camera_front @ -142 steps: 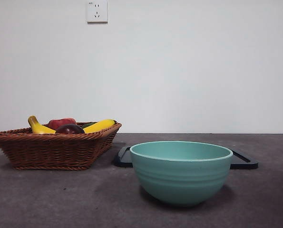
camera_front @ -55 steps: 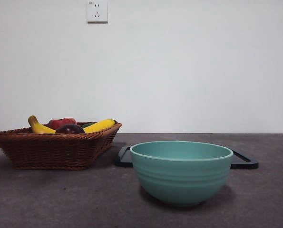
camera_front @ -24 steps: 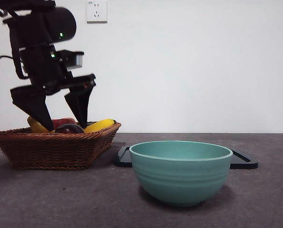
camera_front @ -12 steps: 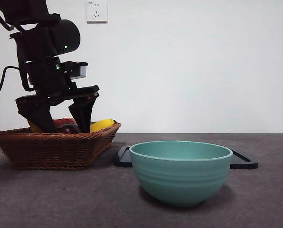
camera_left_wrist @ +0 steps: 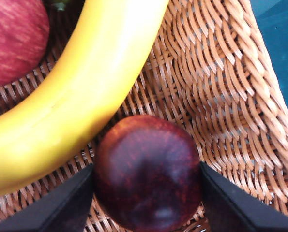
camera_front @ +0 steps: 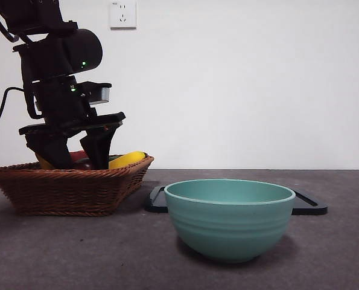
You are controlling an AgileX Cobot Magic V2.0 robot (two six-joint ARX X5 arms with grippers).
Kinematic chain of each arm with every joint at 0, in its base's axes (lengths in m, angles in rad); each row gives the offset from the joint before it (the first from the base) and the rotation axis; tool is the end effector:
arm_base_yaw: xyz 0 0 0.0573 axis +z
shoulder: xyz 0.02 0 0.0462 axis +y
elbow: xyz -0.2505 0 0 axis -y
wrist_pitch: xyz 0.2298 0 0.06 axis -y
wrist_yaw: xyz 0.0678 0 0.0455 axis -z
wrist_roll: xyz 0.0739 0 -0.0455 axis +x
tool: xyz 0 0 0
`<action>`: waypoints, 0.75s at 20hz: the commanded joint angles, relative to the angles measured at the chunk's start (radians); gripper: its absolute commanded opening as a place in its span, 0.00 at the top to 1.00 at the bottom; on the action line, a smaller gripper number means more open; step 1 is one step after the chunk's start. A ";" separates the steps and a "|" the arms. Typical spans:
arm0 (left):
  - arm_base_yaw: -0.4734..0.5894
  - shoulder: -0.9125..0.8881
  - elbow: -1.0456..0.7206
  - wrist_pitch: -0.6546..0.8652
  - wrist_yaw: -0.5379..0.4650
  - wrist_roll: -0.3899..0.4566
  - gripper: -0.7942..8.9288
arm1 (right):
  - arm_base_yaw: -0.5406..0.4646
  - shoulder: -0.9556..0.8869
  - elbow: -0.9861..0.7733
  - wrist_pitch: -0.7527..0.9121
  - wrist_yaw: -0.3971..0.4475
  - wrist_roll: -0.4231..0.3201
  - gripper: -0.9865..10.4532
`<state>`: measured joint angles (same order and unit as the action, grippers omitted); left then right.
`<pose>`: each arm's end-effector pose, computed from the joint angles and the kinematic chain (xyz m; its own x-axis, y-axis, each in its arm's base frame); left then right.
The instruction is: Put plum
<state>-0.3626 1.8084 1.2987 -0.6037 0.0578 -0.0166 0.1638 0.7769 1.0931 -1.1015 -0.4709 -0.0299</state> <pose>0.3457 -0.1357 0.1602 0.3917 -0.2104 -0.8957 0.3640 0.9295 -0.0592 0.1284 0.0552 0.3131 0.5478 0.5504 -0.6301 -0.4825 0.8231 0.2995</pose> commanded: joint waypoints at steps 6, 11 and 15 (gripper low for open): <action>-0.012 -0.063 0.021 -0.017 0.002 0.001 0.64 | 0.004 0.006 0.022 0.009 0.000 -0.003 0.57; -0.064 -0.249 0.021 -0.082 0.038 0.001 0.64 | 0.004 0.006 0.022 0.009 0.000 -0.003 0.57; -0.174 -0.369 0.021 -0.158 0.132 -0.002 0.64 | 0.004 0.006 0.022 0.009 0.000 -0.003 0.57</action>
<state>-0.5308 1.4281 1.2987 -0.7673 0.1837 -0.0170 0.1638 0.7769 1.0931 -1.1015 -0.4709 -0.0296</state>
